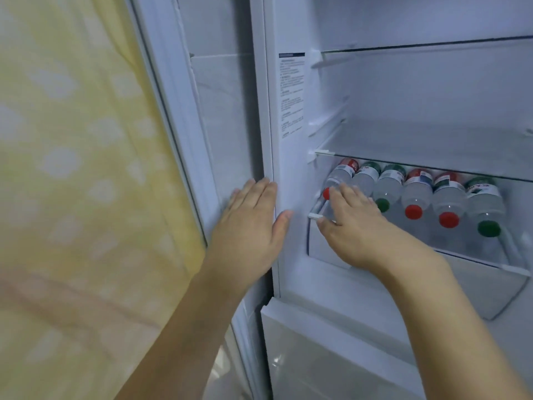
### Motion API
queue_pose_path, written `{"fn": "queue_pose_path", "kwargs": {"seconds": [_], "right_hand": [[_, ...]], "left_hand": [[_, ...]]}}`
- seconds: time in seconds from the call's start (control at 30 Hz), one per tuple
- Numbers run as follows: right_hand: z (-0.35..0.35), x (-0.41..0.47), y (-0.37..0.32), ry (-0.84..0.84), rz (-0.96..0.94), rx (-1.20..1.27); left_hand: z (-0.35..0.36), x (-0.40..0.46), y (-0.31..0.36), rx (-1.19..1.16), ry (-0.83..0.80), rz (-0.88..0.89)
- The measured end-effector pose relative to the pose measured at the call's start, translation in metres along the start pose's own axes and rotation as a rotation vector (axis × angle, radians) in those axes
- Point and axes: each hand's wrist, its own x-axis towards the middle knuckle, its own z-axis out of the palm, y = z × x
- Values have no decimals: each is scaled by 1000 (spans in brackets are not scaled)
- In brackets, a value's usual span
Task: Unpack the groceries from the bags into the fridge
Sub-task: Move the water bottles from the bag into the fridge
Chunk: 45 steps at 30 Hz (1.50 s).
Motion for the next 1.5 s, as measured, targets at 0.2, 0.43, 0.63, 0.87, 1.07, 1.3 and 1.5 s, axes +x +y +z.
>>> {"fn": "queue_pose_path", "kwargs": {"seconds": [0.2,0.43,0.63,0.87,1.07,1.3,1.5], "right_hand": [[3,-17,-43,-28,-177,41],[10,-33,-93,-63,-301,56],[26,-56,-150,-132,-438,79],[36,-80,-193,-162,-552,55],[50,-103,-227,-192,-690,25],[56,-130,-250,-198,-730,-29],[60,-171,-268,-195,-843,-33]], "left_hand": [[-31,-42,-19,133,38,-93],[-72,-87,-42,200,74,-190],[-110,-136,-60,250,103,-205],[-145,-189,-59,294,116,-303],[-169,-232,-54,382,124,-413],[-193,-275,-44,471,107,-585],[-217,-314,-29,494,117,-713]]}}
